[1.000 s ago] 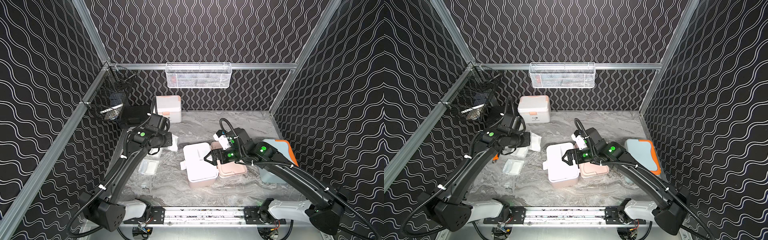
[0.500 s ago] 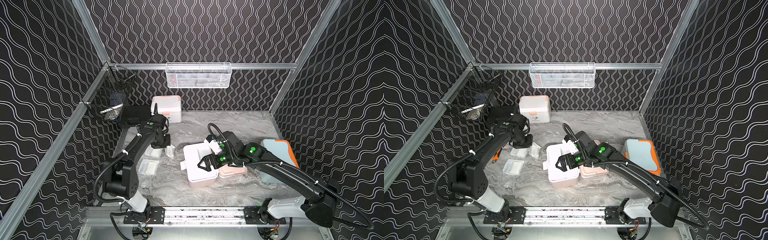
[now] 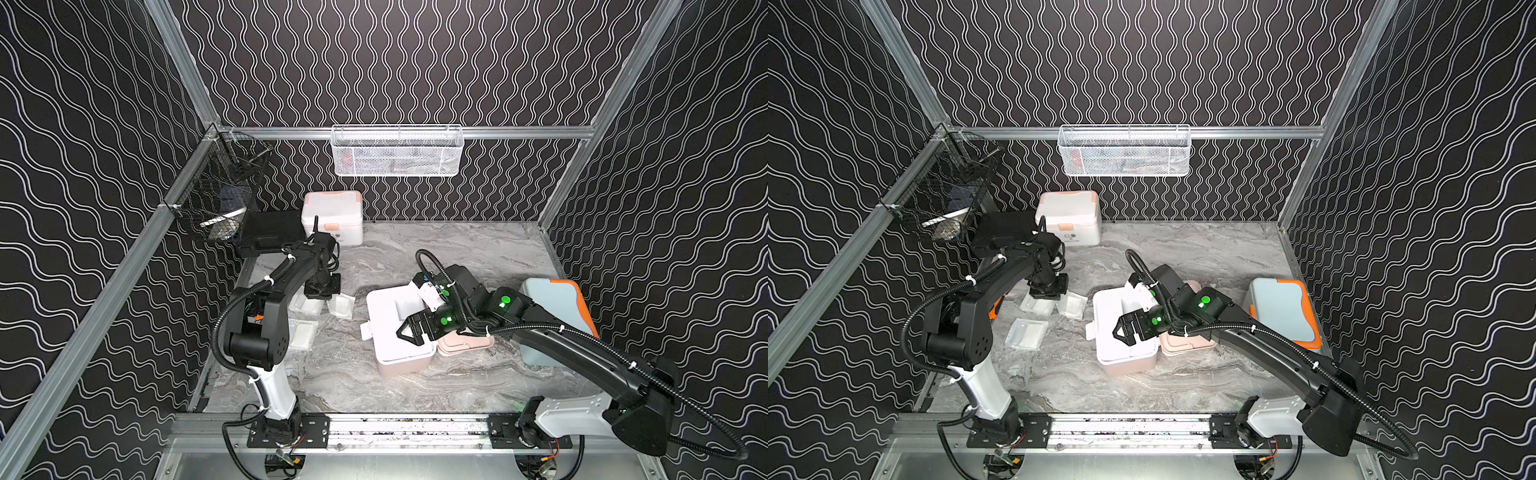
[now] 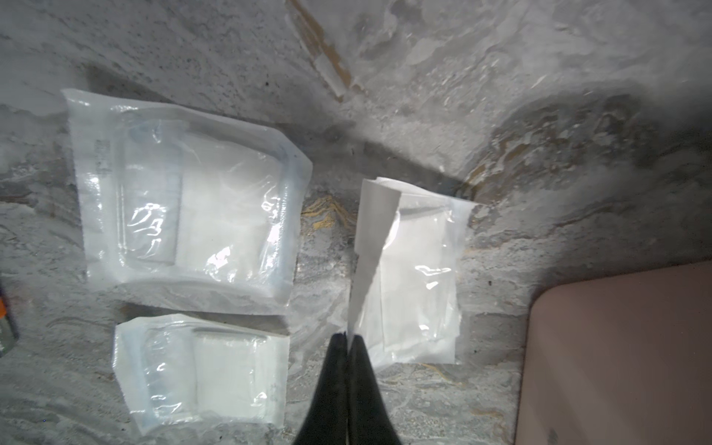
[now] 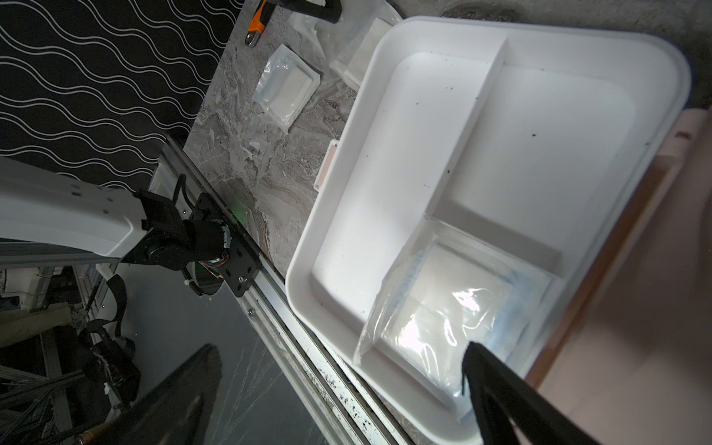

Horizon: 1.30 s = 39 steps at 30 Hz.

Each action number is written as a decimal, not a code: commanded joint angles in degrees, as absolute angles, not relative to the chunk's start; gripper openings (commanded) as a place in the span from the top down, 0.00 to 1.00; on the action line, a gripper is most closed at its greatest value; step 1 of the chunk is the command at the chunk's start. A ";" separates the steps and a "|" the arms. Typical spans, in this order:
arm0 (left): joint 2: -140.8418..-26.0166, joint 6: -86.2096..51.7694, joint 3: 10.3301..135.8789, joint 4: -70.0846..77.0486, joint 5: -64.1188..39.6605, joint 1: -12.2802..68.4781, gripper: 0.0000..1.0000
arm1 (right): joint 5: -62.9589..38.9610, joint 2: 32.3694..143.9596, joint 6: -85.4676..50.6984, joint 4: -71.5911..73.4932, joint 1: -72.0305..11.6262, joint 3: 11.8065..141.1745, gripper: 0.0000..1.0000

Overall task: Open first aid kits and take out gauze
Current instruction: Place the gauze at the center of the board.

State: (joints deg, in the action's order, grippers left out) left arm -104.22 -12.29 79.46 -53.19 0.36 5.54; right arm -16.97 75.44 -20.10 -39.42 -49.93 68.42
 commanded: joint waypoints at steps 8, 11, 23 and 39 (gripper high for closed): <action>-104.45 -13.68 76.93 -51.27 3.91 4.09 1.00 | -17.24 75.44 -20.22 -38.56 -50.19 68.48 0.00; -104.74 -14.62 76.23 -50.33 2.65 3.92 1.00 | -17.14 75.45 -20.30 -38.58 -50.27 68.43 0.00; -104.33 -18.43 74.19 -46.12 -0.88 3.69 1.00 | -17.07 75.43 -20.63 -38.80 -50.69 68.83 0.00; -97.18 -19.60 74.22 -47.85 0.01 3.08 0.54 | -16.57 75.24 -21.49 -38.77 -51.50 69.18 0.00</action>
